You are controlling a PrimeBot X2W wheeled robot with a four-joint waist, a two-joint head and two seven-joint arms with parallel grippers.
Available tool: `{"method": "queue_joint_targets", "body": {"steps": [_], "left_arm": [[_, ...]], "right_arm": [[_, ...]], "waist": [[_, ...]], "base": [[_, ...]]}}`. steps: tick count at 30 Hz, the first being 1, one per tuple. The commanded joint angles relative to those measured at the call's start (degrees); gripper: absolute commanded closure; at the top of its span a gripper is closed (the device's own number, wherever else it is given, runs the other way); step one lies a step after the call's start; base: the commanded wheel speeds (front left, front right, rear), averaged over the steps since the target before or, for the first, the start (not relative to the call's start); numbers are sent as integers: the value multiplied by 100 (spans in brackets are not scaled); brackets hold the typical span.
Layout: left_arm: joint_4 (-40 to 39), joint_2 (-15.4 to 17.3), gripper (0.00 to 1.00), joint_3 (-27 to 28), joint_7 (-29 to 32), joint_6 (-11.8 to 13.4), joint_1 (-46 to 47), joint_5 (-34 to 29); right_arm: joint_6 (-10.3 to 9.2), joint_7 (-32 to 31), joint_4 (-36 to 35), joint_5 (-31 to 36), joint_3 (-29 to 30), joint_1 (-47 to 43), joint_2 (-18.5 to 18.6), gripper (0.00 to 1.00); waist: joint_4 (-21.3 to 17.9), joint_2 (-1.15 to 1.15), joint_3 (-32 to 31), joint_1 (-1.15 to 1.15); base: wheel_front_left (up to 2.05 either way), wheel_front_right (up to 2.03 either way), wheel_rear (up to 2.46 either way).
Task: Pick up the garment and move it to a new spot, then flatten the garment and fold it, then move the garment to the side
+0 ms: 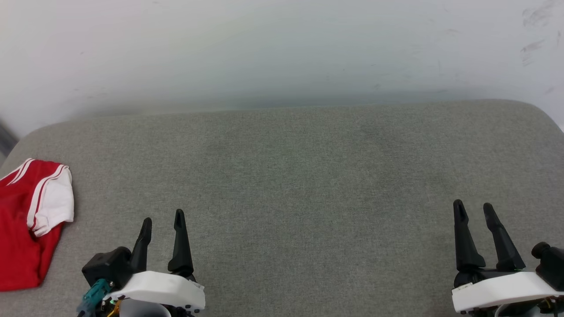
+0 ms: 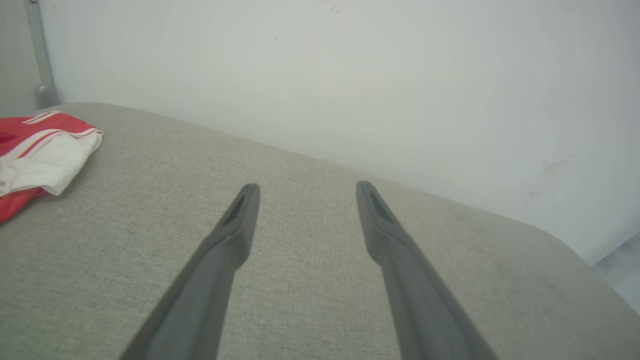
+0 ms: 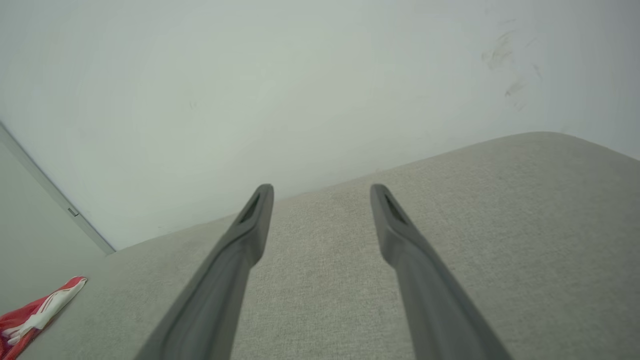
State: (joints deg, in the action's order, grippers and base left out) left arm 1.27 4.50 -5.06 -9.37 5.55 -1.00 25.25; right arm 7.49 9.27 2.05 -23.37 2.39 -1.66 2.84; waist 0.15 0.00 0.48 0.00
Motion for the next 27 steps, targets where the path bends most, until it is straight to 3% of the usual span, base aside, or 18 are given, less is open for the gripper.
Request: {"method": "queue_joint_targets", "body": {"steps": [1, 27], "left_arm": [[-74, 7, 0, -11, -44, 16, -31, -116], [-60, -95, 0, -5, -372, -77, -182, -1328]], "right_arm": [[0, 50, -77, 114, -13, -39, 8, 0], [0, 382, -160, 1263, -66, -197, 7, 0]], "waist": [[2, 0, 1, 0], [17, 0, 22, 0]], "base": [[0, 0, 0], [0, 0, 0]]}}
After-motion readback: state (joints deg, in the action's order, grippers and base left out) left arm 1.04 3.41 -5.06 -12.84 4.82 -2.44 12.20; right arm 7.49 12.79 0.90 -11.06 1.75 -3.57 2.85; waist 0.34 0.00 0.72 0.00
